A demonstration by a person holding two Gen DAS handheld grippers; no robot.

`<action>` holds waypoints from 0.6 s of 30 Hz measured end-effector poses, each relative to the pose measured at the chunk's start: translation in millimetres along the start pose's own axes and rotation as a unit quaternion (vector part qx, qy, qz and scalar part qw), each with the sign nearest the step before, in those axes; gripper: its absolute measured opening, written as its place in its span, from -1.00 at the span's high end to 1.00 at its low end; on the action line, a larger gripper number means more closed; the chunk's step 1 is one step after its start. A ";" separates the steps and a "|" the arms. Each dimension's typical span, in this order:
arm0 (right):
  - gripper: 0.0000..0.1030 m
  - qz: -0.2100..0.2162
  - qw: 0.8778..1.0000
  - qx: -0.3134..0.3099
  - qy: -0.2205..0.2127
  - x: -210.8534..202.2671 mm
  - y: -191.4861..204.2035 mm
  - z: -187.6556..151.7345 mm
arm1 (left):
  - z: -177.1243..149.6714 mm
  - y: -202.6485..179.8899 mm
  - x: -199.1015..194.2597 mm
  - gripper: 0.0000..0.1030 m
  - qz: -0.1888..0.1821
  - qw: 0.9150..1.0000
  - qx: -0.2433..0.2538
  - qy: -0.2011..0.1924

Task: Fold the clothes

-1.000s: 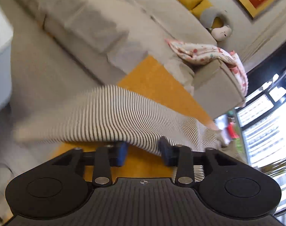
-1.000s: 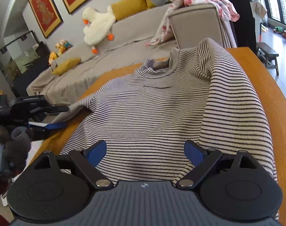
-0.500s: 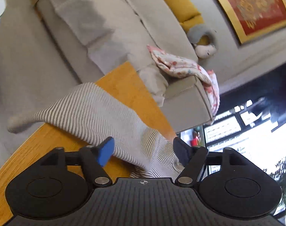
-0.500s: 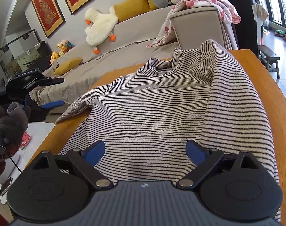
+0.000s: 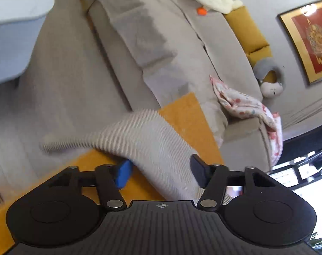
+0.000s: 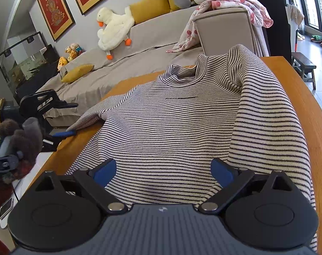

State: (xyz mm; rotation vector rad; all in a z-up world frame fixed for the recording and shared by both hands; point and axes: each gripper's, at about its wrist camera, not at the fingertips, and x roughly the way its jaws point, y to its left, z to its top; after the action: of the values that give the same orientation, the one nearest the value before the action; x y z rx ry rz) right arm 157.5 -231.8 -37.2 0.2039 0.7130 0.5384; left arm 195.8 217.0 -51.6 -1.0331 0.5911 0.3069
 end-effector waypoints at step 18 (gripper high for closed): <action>-0.86 0.008 1.000 0.012 -0.009 -2.5 -4.8 -2.5 | -163.4 -171.1 -64.2 0.76 -0.100 0.722 0.659 -0.185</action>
State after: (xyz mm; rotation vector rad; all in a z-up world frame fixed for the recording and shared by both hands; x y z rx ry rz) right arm 156.2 -237.3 -39.3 0.2371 0.7013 0.5424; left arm 179.2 -6.9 46.8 0.3789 0.1926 -0.1424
